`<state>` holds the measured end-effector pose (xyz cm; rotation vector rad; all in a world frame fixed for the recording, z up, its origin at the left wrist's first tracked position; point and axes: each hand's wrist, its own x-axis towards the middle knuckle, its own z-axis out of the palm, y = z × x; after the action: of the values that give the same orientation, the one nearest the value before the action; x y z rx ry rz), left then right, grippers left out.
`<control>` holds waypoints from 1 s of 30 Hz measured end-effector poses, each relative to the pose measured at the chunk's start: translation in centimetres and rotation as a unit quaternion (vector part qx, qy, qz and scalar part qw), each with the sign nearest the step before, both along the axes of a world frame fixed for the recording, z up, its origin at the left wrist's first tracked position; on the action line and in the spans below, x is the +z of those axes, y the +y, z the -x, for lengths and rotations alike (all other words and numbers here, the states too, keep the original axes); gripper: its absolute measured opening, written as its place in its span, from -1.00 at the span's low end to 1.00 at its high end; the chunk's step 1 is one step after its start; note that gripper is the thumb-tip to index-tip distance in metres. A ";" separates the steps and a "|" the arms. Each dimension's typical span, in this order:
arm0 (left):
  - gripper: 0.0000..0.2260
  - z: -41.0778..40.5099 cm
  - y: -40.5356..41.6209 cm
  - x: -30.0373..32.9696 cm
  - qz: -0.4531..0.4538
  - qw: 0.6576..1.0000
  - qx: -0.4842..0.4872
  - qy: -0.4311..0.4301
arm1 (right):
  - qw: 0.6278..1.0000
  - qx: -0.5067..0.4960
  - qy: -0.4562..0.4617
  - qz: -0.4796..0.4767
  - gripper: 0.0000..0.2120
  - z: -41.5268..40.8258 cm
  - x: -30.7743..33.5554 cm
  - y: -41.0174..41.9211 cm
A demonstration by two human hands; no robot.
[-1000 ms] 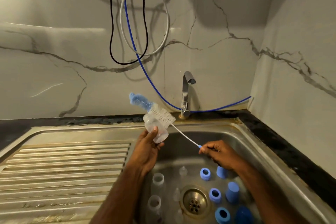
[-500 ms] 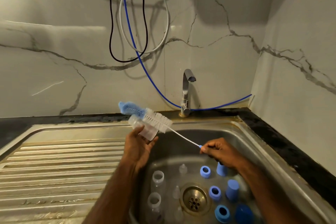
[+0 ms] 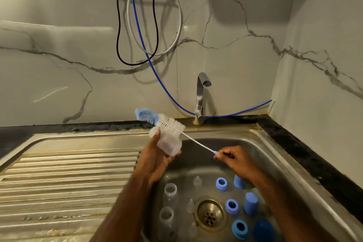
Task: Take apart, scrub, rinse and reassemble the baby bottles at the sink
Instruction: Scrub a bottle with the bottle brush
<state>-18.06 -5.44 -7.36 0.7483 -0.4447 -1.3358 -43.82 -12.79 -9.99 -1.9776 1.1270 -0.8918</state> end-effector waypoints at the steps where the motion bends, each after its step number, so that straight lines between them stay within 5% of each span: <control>1: -0.56 0.6 0.0 0.1 0.005 1.000 -0.001 -0.005 | 1.000 0.010 0.001 0.006 -0.84 -0.6 -0.1 0.2; 8: -0.55 -0.5 0.0 0.5 0.012 0.997 0.074 0.005 | 0.999 -0.032 -0.025 0.012 -0.76 1.5 0.8 -0.5; 18: -0.46 0.3 0.3 0.4 -0.014 0.998 0.017 -0.054 | 0.992 -0.083 -0.025 0.096 -0.91 0.2 1.9 0.6; 21: -0.44 0.2 0.4 0.2 -0.025 0.977 0.053 -0.203 | 0.988 -0.105 -0.014 0.114 -0.95 1.5 1.8 0.4; 24: -0.45 1.0 0.2 -0.2 -0.014 0.922 0.065 -0.381 | 0.983 -0.099 0.003 0.155 -0.92 0.1 1.4 0.6; 30: -0.33 -0.8 0.3 -0.7 -0.031 0.913 0.159 -0.374 | 0.980 -0.110 0.021 0.166 -0.88 1.1 1.3 -0.5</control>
<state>-17.23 -5.17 -8.02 1.3280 -0.8449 -0.7205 -44.96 -13.25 -8.68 -2.1721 1.3083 -1.2256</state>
